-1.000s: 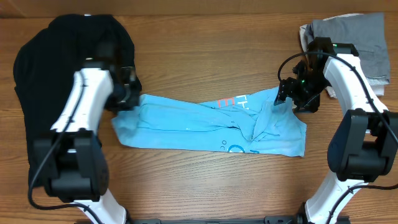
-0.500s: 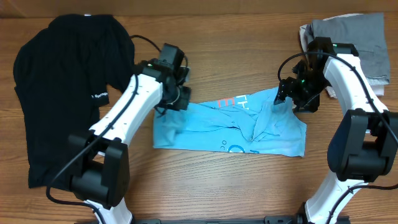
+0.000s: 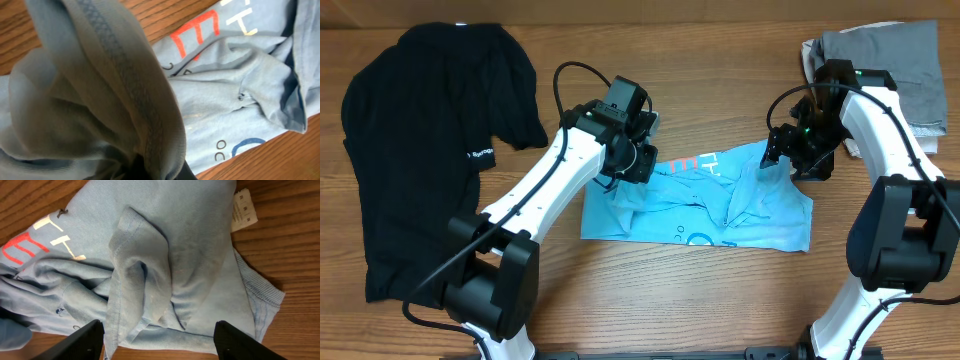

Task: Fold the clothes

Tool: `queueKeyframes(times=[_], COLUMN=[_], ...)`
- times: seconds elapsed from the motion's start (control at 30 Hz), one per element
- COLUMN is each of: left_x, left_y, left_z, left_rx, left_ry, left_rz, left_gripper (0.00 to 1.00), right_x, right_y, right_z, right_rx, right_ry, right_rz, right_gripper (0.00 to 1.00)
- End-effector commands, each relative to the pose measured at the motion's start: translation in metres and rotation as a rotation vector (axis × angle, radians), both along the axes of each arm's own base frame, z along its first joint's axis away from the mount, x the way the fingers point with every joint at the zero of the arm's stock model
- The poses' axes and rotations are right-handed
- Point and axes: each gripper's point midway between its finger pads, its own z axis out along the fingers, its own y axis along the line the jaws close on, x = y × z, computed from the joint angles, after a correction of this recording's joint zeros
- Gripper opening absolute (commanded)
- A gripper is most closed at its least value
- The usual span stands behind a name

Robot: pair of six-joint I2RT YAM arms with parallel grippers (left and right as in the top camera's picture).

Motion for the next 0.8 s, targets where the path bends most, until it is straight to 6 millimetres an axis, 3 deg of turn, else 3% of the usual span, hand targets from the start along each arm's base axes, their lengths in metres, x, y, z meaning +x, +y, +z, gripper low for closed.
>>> queueKeyframes(times=[0.0,0.2,0.23,0.27,0.3,0.33,0.53,0.67,0.77], left_x=[0.003,0.004,0.004,0.005,0.006,0.007,0.016,0.028,0.038], left_y=[-0.016,-0.024,-0.025,-0.027,-0.028,-0.029,-0.022,-0.007,0.016], left_z=[0.018,0.02,0.02,0.021,0.022,0.022,0.03,0.056,0.077], left_rx=[-0.056,-0.07,-0.073,-0.078,-0.083,-0.084,-0.084,-0.076,-0.025], left_ry=[-0.032,-0.048,-0.05,-0.052,-0.059,-0.063,-0.079,-0.095,-0.116], left_rz=[-0.007,-0.01,-0.009,-0.007,-0.007,-0.007,0.015,0.042,0.074], left_gripper=[0.04,0.05,0.11,0.33,0.91,1.0,1.0,1.0,1.0], right_x=[0.001,0.001,0.001,0.001,0.001,0.001,0.003,0.004,0.002], right_y=[0.003,0.003,0.003,0.003,0.003,0.003,-0.005,-0.023,-0.031], right_z=[0.002,0.002,0.002,0.002,0.002,0.002,0.0,-0.004,-0.011], right_rx=[0.008,0.008,0.008,0.008,0.008,0.008,-0.02,-0.114,-0.157], right_ry=[-0.01,-0.009,-0.01,-0.01,-0.01,-0.01,-0.019,-0.022,-0.02], right_rz=[0.003,0.003,0.003,0.003,0.003,0.003,-0.001,0.002,0.01], right_gripper=[0.75,0.75,0.75,0.75,0.75,0.75,0.75,0.81,0.86])
